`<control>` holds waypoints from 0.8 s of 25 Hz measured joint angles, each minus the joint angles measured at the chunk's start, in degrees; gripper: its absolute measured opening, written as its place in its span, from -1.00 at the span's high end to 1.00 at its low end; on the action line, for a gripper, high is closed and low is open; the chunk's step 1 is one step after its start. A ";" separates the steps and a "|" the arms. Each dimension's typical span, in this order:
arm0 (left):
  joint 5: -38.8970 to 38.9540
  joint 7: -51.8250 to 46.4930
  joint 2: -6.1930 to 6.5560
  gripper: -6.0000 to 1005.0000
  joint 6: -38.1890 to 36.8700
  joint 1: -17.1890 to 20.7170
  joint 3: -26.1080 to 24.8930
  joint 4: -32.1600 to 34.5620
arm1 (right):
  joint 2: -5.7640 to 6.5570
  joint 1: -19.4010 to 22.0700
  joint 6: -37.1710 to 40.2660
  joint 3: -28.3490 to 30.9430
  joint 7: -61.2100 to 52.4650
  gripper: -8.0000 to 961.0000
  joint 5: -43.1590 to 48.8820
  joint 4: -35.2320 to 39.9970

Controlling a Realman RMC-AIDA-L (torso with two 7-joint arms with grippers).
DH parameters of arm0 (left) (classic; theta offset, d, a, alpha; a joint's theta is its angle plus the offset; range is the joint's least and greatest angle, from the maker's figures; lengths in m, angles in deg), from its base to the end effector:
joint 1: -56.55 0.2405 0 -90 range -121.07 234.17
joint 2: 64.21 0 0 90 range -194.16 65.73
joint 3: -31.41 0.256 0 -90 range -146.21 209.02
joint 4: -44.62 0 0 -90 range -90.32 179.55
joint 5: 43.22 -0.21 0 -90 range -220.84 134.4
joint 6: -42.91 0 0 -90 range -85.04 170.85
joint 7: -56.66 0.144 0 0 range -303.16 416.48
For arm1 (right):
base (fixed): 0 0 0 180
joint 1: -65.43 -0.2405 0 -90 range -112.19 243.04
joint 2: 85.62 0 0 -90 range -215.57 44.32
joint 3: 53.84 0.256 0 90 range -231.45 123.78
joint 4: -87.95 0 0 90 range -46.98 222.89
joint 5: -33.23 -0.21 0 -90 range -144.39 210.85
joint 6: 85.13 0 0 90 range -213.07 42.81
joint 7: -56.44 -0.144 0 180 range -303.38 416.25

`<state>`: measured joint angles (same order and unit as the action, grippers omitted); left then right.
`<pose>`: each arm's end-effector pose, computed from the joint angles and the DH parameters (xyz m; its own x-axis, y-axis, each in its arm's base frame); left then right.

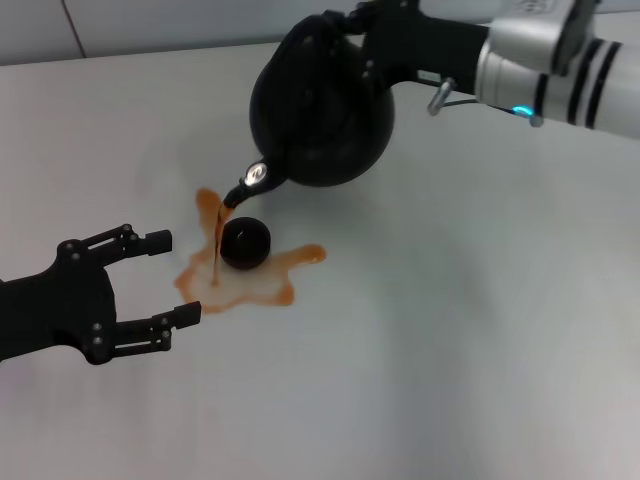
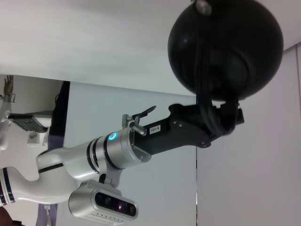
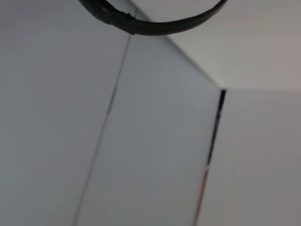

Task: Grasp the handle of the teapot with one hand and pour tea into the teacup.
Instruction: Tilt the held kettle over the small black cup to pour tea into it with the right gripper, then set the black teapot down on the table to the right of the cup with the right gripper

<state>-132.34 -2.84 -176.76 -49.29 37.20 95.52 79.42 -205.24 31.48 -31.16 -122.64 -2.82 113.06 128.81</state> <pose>-0.2840 0.2793 0.0067 0.8343 0.0902 0.5438 0.2243 -0.9567 -0.1854 0.1911 0.4128 -0.0169 0.8864 0.0736 -0.4571 -0.2414 -0.7691 -0.5918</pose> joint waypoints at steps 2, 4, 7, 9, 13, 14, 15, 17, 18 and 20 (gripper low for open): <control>0.00 0.00 -0.04 -0.69 0.00 0.01 -0.03 0.00 | 0.00 1.25 0.20 0.24 0.06 0.65 -3.96 -0.92; 0.00 0.00 -0.08 -0.69 0.00 0.02 -0.10 0.00 | 0.18 3.00 0.96 0.34 -0.03 0.65 -9.60 -2.63; 0.00 0.00 -0.11 -0.69 0.00 -0.08 -0.13 0.00 | 0.22 4.52 1.61 0.40 -0.31 0.65 -13.45 -3.64; 0.00 0.00 -0.16 -0.69 0.00 -0.17 -0.13 0.00 | 0.15 5.69 1.76 0.42 -0.38 0.65 -16.35 -4.17; 0.00 0.00 -0.21 -0.69 0.00 -0.31 -0.13 0.09 | 0.26 6.81 2.69 0.50 -0.39 0.65 -19.82 -7.44; 0.00 0.00 -0.21 -0.69 -0.01 -0.32 -0.13 0.12 | 0.29 7.11 2.70 0.54 -0.40 0.65 -19.94 -8.28; 0.00 0.00 -0.21 -0.69 -0.01 -0.32 -0.13 0.12 | 0.29 7.11 2.70 0.54 -0.40 0.65 -19.94 -8.28; 0.00 0.00 -0.21 -0.69 -0.03 -0.33 -0.13 0.14 | 0.31 7.50 2.64 0.56 -0.44 0.65 -19.99 -8.95; 0.00 0.00 -0.21 -0.69 -0.05 -0.33 -0.13 0.15 | 0.31 7.65 2.57 0.56 -0.47 0.65 -20.01 -9.33; 0.00 0.00 -0.21 -0.69 -0.06 -0.33 -0.13 0.18 | 0.29 7.82 2.40 0.57 -0.55 0.65 -20.07 -10.17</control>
<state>-132.34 -2.84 -176.98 -49.35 36.87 95.39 79.60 -204.94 39.30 -28.76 -122.07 -3.37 93.00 118.65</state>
